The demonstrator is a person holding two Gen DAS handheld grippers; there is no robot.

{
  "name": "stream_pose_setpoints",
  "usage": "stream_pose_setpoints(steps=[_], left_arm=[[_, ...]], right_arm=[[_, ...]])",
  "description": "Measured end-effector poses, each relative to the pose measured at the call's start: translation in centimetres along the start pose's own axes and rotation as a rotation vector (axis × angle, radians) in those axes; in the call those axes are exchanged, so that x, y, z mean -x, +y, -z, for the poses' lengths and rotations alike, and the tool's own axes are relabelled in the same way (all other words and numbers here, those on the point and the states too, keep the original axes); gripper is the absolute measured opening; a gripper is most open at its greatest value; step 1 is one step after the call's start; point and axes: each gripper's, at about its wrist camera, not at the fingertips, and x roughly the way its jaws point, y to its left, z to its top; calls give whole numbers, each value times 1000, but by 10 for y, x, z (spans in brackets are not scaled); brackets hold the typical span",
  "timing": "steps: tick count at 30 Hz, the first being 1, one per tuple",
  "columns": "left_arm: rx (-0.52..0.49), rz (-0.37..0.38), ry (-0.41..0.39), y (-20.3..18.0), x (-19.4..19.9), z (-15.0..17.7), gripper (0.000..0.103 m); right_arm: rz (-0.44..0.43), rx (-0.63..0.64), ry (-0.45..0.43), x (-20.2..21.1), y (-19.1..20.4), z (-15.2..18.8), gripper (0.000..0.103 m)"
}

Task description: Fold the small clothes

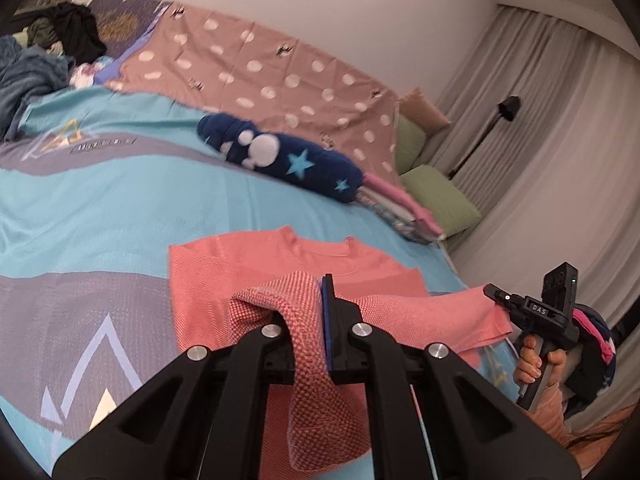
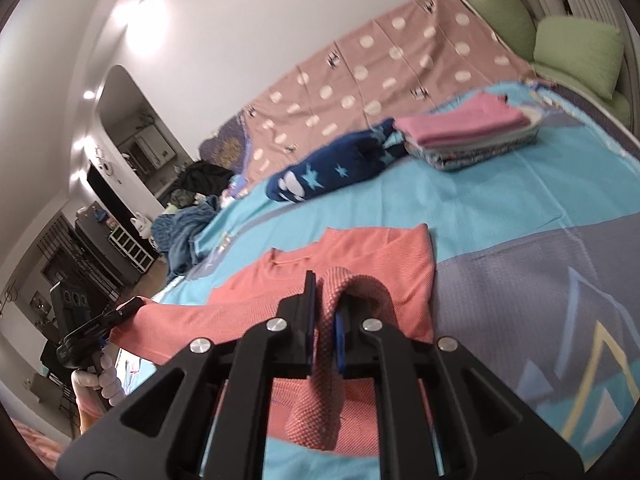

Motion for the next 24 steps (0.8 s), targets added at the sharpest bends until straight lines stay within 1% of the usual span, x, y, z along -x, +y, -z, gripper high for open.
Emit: stream_pose_setpoints(steps=[3,4,5,6,7,8,10,12,17,21,22,23,24], left_arm=[[40,-47,70,19,-34,1,6],[57,-60,97,25,-44,3,8],[70,-74,118,30,-51,6,10],[79,-84,130,34,-55,9,17],[89,-87,144,38,-59,12,21],[92,-82,149,40,-60,15,22],[94,-76,148,43,-56,19,28],[107,-80,143,46,-52,22,33],[135,-74,139,47,-30,33,33],[91,-79,138,36,-19,41,33],[69,-85,136,32,-16,43,32],[56,-93,134,30,-16,44,29],[38,-102,132,28,-15,45,18]], right_arm=[[52,-13,55,-33,-10,0,11],[75,-15,72,-42,-13,2,12],[99,-16,91,-51,-16,5,14],[129,-19,114,-60,-20,8,18],[145,-21,131,-66,-24,12,21],[145,-25,144,-69,-28,15,22],[137,-38,155,-68,-33,20,25],[124,-54,159,-63,-36,22,26],[110,-74,160,-41,-37,32,26],[117,-49,157,-25,-29,39,25],[118,-41,157,-23,-27,40,21],[120,-24,157,-21,-24,42,14],[126,-13,156,-20,-22,42,11]])
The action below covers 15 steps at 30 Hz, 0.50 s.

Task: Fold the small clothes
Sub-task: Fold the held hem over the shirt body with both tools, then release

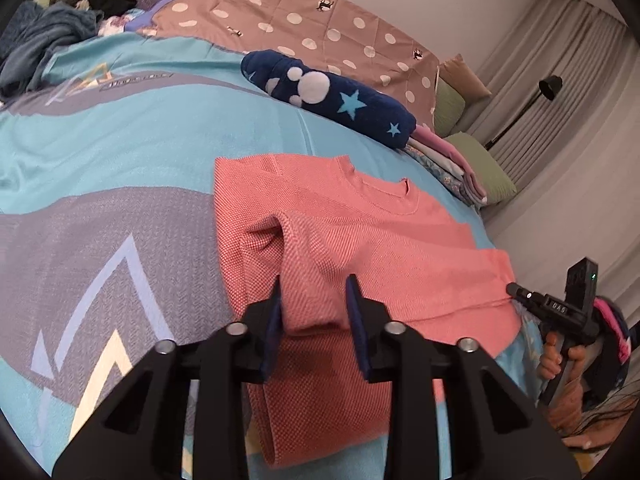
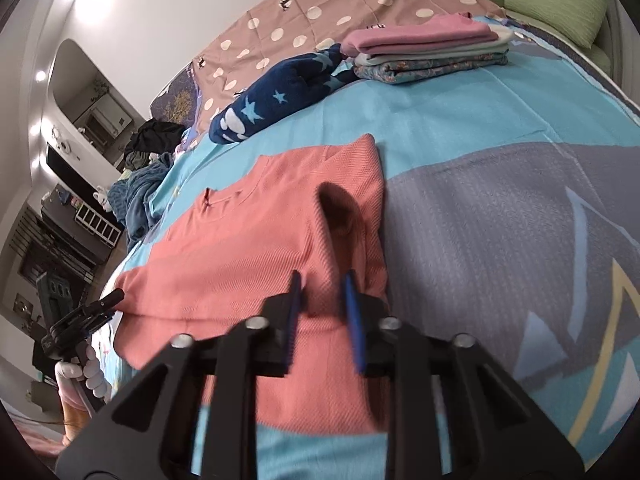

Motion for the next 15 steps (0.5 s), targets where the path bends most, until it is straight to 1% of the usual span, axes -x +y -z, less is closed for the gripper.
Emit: stream_pose_setpoints(steps=[1,3,6,7,10,11,13,15], left_arm=[[-5,0,1,-1,0,0,10],[-2,18,-6,-2,3,-1,7],[-12,49,-30,-7,8,-9,5],[-13,70,-36,-9,9,-15,5],[-15,119,-59,-13,8,-42,5],[-14,131,-75,-14,5,-55,5],[10,129,-110,-9,-3,-79,6],[63,110,-147,3,-16,-101,7]], right_arm=[[10,7,-6,1,2,0,8],[12,12,-18,5,4,0,7],[-42,15,-29,11,9,-7,6],[-61,21,-29,12,11,-10,6],[-113,44,-37,12,16,-32,6],[-131,36,-46,10,16,-45,6],[-155,0,-66,5,12,-67,6],[-144,-38,-89,-6,6,-88,6]])
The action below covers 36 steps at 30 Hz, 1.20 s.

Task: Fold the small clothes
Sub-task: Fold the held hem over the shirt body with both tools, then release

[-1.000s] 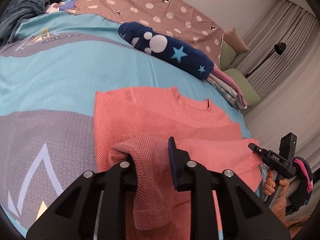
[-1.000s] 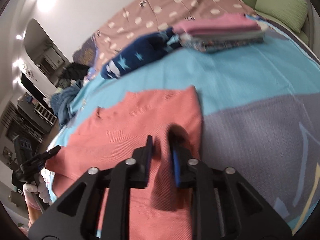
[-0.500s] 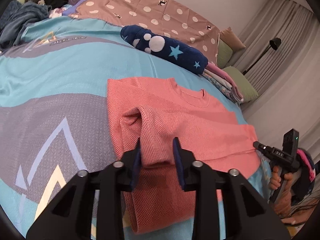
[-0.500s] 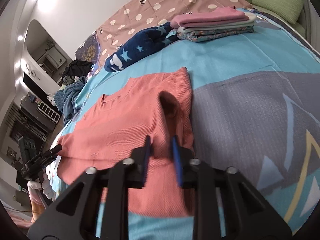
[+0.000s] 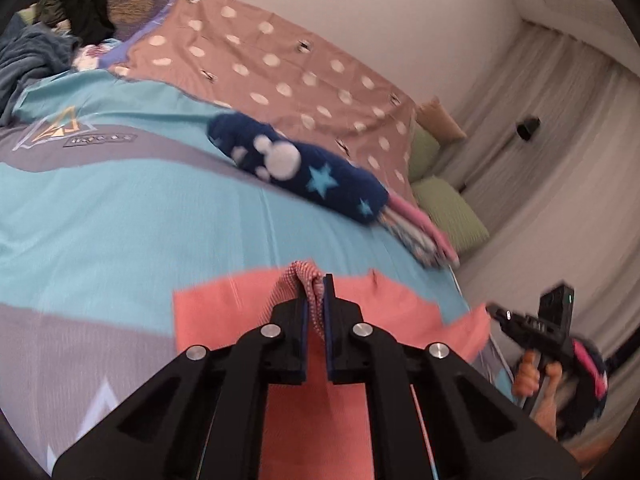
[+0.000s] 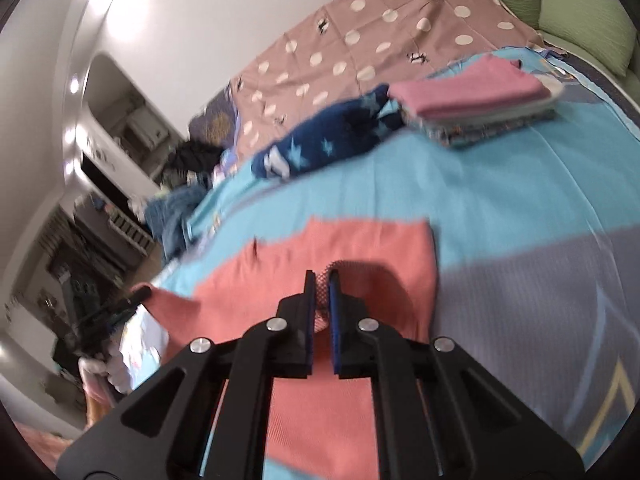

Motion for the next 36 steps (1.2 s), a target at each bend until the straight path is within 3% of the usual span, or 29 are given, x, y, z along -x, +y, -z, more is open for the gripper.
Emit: stream_pose_setpoints(steps=[2,4,7,9,12,19,20,21,22,23,24,25,30,36], left_arm=[[52,-39,-2,19,-25,-14,10],[77,-115,10,29,-42,-14,22],[28,-142,21,26,-49,-9,44],[-7,-154,33,26,-49,-6,46],[-32,-179,70,32,-49,-3,49],[-5,-206,215,62,-82,-2,46],[-14,-210,218,63,-86,-3,41],[-20,-210,213,63,-88,-5,12],[-7,-190,214,65,-90,-8,2],[21,-167,196,66,-87,-10,2],[31,-152,181,65,-84,-11,2],[24,-138,160,62,-80,-12,2],[-40,-111,109,39,-63,-15,2],[-86,-85,28,16,-48,-31,2]], right_arm=[[59,-34,-11,-17,-10,-14,8],[158,-57,-22,-35,-20,-20,25],[205,8,15,-49,-23,-12,31],[219,46,34,-52,-25,-5,38],[244,89,66,-57,-27,-2,39],[245,161,124,-83,-20,-17,48],[251,167,137,-89,-21,-21,48],[266,164,148,-95,-23,-26,48],[271,154,158,-102,-27,-32,48],[268,148,169,-107,-28,-34,42],[260,148,181,-109,-28,-35,13],[254,152,202,-112,-27,-35,2],[199,161,83,-80,-14,-35,1],[164,166,13,-54,-5,-46,1]])
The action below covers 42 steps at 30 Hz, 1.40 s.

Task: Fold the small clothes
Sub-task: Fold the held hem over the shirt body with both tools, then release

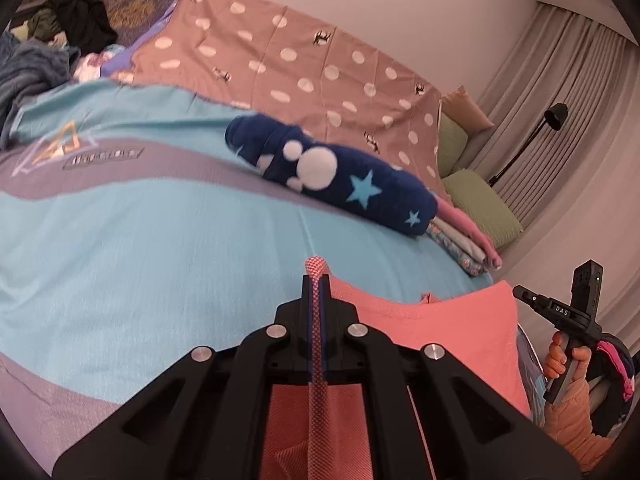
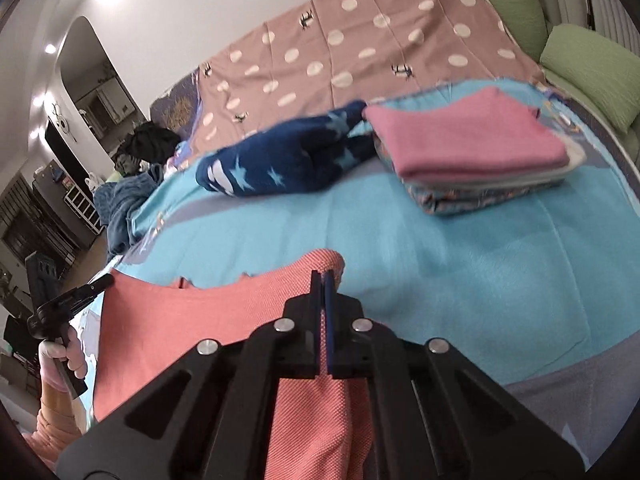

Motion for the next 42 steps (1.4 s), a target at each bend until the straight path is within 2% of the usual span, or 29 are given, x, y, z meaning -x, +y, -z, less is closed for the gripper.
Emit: stream_pose_setpoints(steps=[3,5,6,8,9,11,13,15,17,22,29,34,36,39,41,42], left_arm=[[-28,-26,-50,-9,-3,-13,2],[-87,-98,-43,-12,-16,-15,2],[-108,-137,-18,-10,-26,-14,3],[-103,-190,80,0,-50,0,3],[-100,-209,119,5,-55,8,4],[-100,-225,149,11,-55,19,6],[-82,-226,146,17,-42,26,17],[-62,-224,123,20,-23,32,19],[-49,-217,113,21,-7,40,20],[-2,-166,108,15,31,72,29],[33,-103,144,5,77,119,30],[63,-14,171,3,99,148,30],[52,-19,184,0,103,158,30],[14,-42,199,-4,106,170,22],[-49,-130,221,-6,102,178,22],[-58,-143,221,-6,102,180,22]], right_arm=[[26,7,-42,1,2,-10,1],[60,-3,-58,-7,-1,-14,1],[83,4,-57,-14,-1,-12,4],[151,12,-2,-32,-6,-5,16],[157,-10,58,-42,-13,3,23],[124,-40,85,-40,-19,14,23],[120,-37,83,-26,-23,24,30],[110,-29,81,-8,-25,35,35],[89,-17,90,11,-23,52,36],[53,10,115,46,-7,97,43],[47,-18,148,76,-3,152,50],[49,-55,150,82,-4,162,50],[55,-55,147,84,-1,164,50],[56,-31,151,85,5,166,51],[58,-22,160,84,7,169,52],[66,-19,166,83,8,171,52]])
